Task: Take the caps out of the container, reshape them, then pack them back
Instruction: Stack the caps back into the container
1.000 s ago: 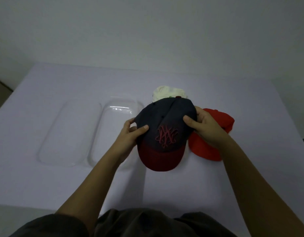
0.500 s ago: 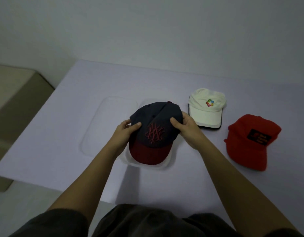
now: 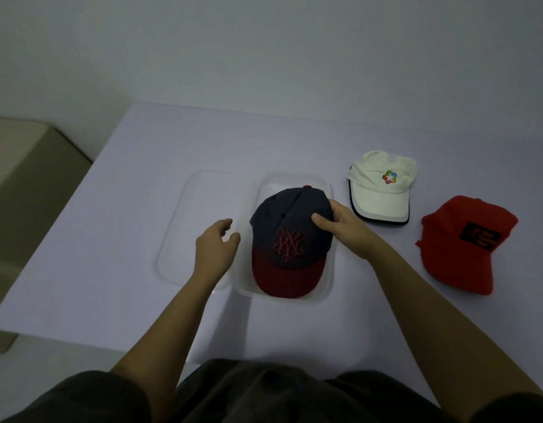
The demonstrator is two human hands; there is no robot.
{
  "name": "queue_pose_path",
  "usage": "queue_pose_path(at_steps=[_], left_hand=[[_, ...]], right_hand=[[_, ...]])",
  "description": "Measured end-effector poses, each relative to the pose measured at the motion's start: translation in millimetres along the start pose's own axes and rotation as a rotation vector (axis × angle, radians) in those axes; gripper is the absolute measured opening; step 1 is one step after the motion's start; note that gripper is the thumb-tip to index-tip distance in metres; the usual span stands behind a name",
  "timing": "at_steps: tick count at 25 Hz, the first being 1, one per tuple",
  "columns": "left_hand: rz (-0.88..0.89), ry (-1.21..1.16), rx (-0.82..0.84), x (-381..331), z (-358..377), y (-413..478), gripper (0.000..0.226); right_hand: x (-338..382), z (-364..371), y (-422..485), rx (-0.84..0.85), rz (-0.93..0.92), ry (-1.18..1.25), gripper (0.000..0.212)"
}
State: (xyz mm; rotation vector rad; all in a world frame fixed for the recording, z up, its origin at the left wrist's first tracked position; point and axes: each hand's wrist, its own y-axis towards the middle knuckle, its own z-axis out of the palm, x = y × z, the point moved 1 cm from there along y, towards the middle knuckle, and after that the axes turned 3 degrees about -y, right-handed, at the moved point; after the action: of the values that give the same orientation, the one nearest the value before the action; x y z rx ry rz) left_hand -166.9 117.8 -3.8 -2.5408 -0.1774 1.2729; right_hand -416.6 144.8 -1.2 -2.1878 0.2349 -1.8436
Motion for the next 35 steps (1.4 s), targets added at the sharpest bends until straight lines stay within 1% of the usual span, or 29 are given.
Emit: queue_pose_path(at_steps=[2, 4, 5, 8, 9, 11, 12, 14, 17, 21, 24, 26, 29, 32, 34, 35], left_hand=[[0.018, 0.094, 0.078, 7.3, 6.5, -1.0, 0.050], [-0.013, 0.140, 0.142, 14.9, 13.3, 0.9, 0.050], [-0.023, 0.159, 0.143, 16.5, 15.4, 2.1, 0.047], [-0.013, 0.190, 0.114, 18.7, 19.6, 7.4, 0.024], [-0.015, 0.202, 0.109, 18.7, 20.6, 9.2, 0.026], [-0.013, 0.234, 0.109, 18.9, 22.1, 11.0, 0.044], [-0.003, 0.237, 0.099, 18.8, 22.4, 10.9, 0.043], [-0.016, 0.211, 0.084, 18.2, 22.4, 10.5, 0.024], [-0.031, 0.185, 0.117, 15.0, 20.9, 10.8, 0.041], [-0.024, 0.166, 0.113, 16.3, 20.3, 11.6, 0.041], [-0.020, 0.175, 0.119, 16.4, 20.9, 10.9, 0.043], [-0.005, 0.183, 0.123, 16.1, 21.4, 10.1, 0.045], [0.027, 0.213, 0.125, 14.3, 21.7, 8.7, 0.039], [0.043, 0.230, 0.138, 14.8, 19.4, 7.7, 0.037], [0.108, 0.257, 0.103, 12.3, 21.2, 5.6, 0.035], [0.170, 0.262, 0.063, 7.6, 23.5, 4.3, 0.041]], right_hand=[[-2.9, 3.5, 6.2, 0.035, 0.022, -0.056, 0.032], [-6.1, 10.8, 15.1, 0.054, 0.048, -0.101, 0.036], [-7.6, 14.3, 19.0, 0.064, 0.064, -0.116, 0.040], [-12.5, 23.1, 27.4, 0.056, 0.109, -0.151, 0.045], [-13.8, 24.5, 29.3, 0.033, 0.126, -0.183, 0.046], [-16.3, 26.2, 33.2, -0.027, 0.154, -0.318, 0.050], [-17.2, 27.5, 35.7, -0.059, 0.149, -0.420, 0.054], [-18.1, 30.8, 40.6, -0.090, 0.102, -0.616, 0.062], [-19.8, 36.1, 43.0, -0.059, 0.056, -0.739, 0.060], [-23.6, 35.1, 42.3, -0.074, 0.056, -0.829, 0.054], [-26.3, 37.7, 37.9, -0.044, 0.063, -0.866, 0.053], [-27.1, 39.1, 33.7, -0.070, 0.062, -0.877, 0.052], [-26.3, 38.3, 30.0, -0.131, 0.060, -0.895, 0.052], [-24.0, 37.5, 27.4, -0.138, 0.060, -0.911, 0.054], [-22.8, 35.0, 23.8, -0.155, 0.053, -0.900, 0.055], [-22.2, 32.1, 21.3, -0.178, 0.045, -0.887, 0.055]])
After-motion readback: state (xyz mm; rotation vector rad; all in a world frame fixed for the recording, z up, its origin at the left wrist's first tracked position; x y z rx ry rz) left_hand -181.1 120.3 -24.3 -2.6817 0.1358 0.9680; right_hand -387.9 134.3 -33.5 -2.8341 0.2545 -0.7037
